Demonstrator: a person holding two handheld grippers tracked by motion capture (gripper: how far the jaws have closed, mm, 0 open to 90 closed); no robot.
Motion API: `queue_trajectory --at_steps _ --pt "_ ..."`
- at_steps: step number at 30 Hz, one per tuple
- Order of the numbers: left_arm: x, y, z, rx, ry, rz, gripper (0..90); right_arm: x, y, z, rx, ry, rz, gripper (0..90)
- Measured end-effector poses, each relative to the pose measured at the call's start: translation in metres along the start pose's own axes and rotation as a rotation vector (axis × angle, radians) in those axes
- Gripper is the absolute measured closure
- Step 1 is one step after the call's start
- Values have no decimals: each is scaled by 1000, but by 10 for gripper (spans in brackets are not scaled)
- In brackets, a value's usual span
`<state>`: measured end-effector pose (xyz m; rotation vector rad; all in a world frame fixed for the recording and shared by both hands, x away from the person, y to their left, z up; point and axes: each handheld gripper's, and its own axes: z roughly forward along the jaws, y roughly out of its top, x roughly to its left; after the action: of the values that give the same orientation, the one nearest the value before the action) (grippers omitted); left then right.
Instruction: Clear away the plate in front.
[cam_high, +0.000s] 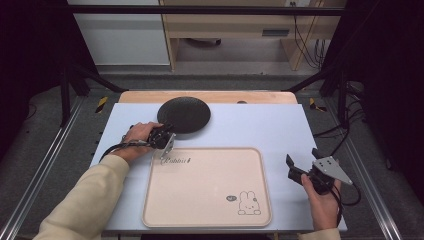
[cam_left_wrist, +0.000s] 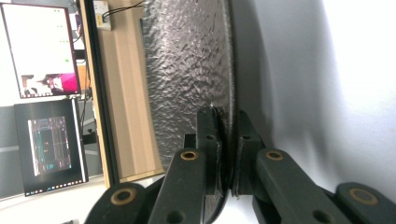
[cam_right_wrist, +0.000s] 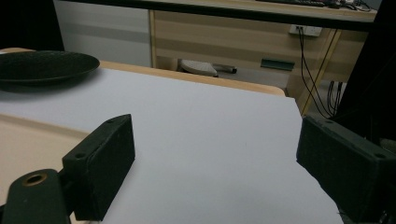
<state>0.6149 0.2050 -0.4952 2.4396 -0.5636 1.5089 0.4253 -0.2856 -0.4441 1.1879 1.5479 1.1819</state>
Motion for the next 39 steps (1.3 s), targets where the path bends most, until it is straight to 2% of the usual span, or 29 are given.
queue_trajectory --at_steps 4,5,9,14,18,24,31,33,36,39 --pt "1 5 -1 11 2 8 850 -1 0 0 -1 4 1 120" --pt "2 7 -2 7 6 -9 850 -1 0 0 -1 4 0 120" --pt "4 11 -2 -1 -2 -35 852 -1 -1 1 5 8 6 121" --pt "5 19 -3 29 3 -22 851 0 -1 1 4 10 3 122" --pt "6 21 -4 32 12 -34 842 -1 -1 1 5 10 4 124" --pt "2 23 -9 38 29 -24 839 -1 -1 1 7 10 2 127" --pt "1 26 -27 15 64 -7 837 0 -1 2 7 10 -4 131" --pt "2 29 -34 6 84 9 836 1 -1 1 7 9 -9 132" --pt "5 35 -46 -19 114 1 837 1 0 1 -3 9 -8 132" --pt "6 39 -53 -34 126 0 837 -1 -1 1 -8 15 -2 131"
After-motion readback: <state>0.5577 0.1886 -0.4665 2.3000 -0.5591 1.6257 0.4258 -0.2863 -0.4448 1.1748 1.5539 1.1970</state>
